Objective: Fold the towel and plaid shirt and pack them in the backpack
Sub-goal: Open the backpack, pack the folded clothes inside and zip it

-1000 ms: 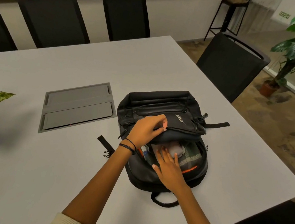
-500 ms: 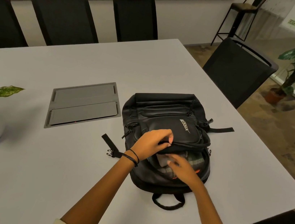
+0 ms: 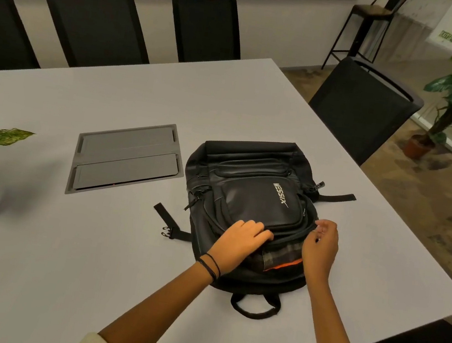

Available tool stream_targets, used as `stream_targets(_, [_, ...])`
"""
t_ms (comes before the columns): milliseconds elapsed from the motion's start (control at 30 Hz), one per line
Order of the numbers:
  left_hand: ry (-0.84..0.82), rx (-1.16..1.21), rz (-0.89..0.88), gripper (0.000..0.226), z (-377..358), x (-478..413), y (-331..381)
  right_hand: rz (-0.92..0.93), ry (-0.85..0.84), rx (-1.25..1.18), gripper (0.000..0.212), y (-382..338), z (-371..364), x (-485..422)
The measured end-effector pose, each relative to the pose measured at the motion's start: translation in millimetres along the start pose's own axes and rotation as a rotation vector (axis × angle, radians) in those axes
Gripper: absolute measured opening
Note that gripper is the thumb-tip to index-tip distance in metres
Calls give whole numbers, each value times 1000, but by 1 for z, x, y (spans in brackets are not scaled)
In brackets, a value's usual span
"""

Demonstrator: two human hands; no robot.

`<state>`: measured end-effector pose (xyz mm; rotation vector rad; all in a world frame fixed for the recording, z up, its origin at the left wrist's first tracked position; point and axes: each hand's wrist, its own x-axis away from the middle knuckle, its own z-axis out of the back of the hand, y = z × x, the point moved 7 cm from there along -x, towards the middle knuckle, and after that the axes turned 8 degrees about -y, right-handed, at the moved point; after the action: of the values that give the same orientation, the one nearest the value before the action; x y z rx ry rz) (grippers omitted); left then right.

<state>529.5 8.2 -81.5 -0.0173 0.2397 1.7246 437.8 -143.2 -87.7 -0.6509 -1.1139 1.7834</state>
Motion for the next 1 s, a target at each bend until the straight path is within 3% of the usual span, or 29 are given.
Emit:
stream_targets(100, [22,-71,8,50,-16,7,9,148,27,92,25,-8,-5,7])
stream_targets(267, [-41,-25,-30,51,-44,17,8,211,-37,234,32,-6,-17,10])
stream_targets(433, [19,103,-36,23,-26,30,-14,274,-201,307,23,-13,-40,17])
stream_targets(567, [201,375,263,26,-6,50,-65,376,-289,357,23,-22,-62,26])
stream_targets(667, [294,598,547,13,-9,76,-115,408,-327,405,21,-26,-78,28])
stream_targets(833, [195,602,840,23,-31,95,-167,446,-473,569,32,-35,-109,26])
stream_targets(1000, [114,588,906,26,-49,86,-190,545,-546,733,48,-33,-139,25])
